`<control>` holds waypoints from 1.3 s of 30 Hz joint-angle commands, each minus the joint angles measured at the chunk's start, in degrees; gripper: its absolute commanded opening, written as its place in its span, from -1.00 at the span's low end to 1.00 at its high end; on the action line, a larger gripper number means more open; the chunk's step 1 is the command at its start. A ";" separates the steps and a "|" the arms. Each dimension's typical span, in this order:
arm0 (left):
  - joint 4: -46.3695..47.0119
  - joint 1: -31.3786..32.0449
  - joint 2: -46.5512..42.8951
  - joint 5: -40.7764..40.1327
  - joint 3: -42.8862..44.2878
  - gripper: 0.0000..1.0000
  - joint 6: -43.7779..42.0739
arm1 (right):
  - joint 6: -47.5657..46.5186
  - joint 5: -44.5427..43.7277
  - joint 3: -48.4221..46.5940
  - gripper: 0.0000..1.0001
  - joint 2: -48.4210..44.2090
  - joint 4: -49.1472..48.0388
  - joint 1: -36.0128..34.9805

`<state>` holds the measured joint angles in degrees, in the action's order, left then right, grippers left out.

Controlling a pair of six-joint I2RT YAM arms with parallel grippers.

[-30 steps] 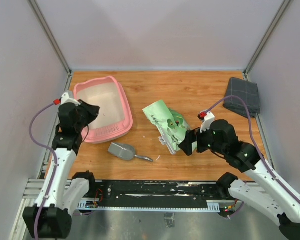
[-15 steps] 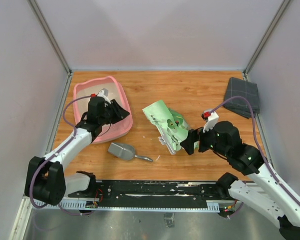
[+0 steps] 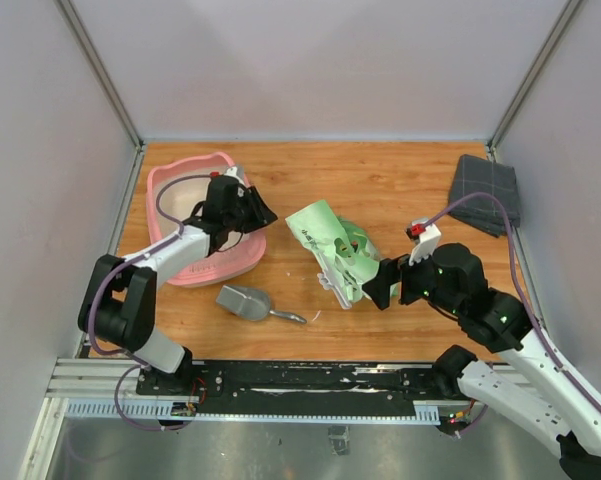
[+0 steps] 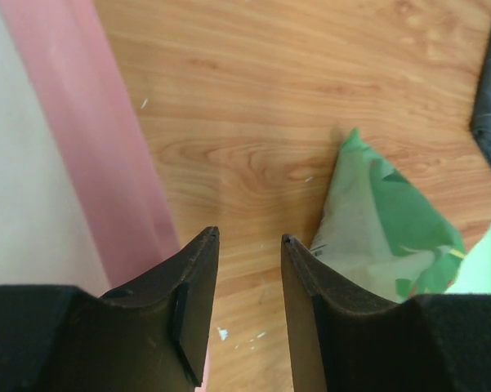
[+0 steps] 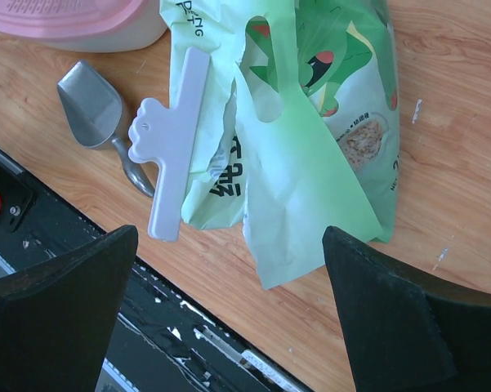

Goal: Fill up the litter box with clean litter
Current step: Adjust the litter box at the center of the board.

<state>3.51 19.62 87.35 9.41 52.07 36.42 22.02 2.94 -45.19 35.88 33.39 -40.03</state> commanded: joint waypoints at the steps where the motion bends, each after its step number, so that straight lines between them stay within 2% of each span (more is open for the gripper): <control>1: -4.47 1.14 -2.33 -5.27 -1.01 -0.16 -2.10 | -1.60 -1.23 -1.76 0.97 -0.68 0.99 -1.10; 8: -12.06 1.13 -10.86 -14.87 -7.88 -0.12 -2.27 | -1.50 -2.88 -1.79 0.97 -0.33 2.38 -1.11; 15: -17.48 1.13 -19.73 -21.34 -14.51 -0.10 -1.76 | 4.02 -6.69 -1.74 0.97 0.08 4.66 -1.35; 19: -19.86 1.18 -27.13 -21.43 -16.88 -0.09 -1.28 | 7.60 -8.05 -1.16 0.97 1.53 5.17 -1.84; 25: -12.95 1.13 -36.17 -8.24 -17.01 0.10 -3.72 | 14.39 -15.28 -0.51 0.97 2.83 5.09 -1.98; 28: -8.11 1.13 -36.31 -2.47 -14.80 0.14 -6.95 | 16.75 -15.66 -0.28 0.97 2.76 4.22 -1.98; 30: -0.48 1.14 -35.55 3.75 -14.44 0.11 -12.08 | 18.23 -15.79 0.34 0.97 2.06 3.19 -1.97; 33: 9.05 1.14 -32.76 10.92 -13.02 0.14 -21.75 | 20.00 -15.64 2.14 0.97 0.00 1.00 -1.98; 35: 10.23 1.13 -28.70 16.82 -9.82 0.27 -26.89 | 18.96 -14.07 3.37 0.97 -0.89 -0.88 -1.98; 39: 0.00 1.13 -15.50 26.53 2.13 0.31 -35.88 | 9.65 -7.32 3.44 0.97 -0.60 -3.71 -1.98</control>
<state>6.37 20.73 62.65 22.17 45.45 13.45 38.50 -9.41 -42.00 35.29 34.00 -41.23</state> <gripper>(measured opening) 0.650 0.986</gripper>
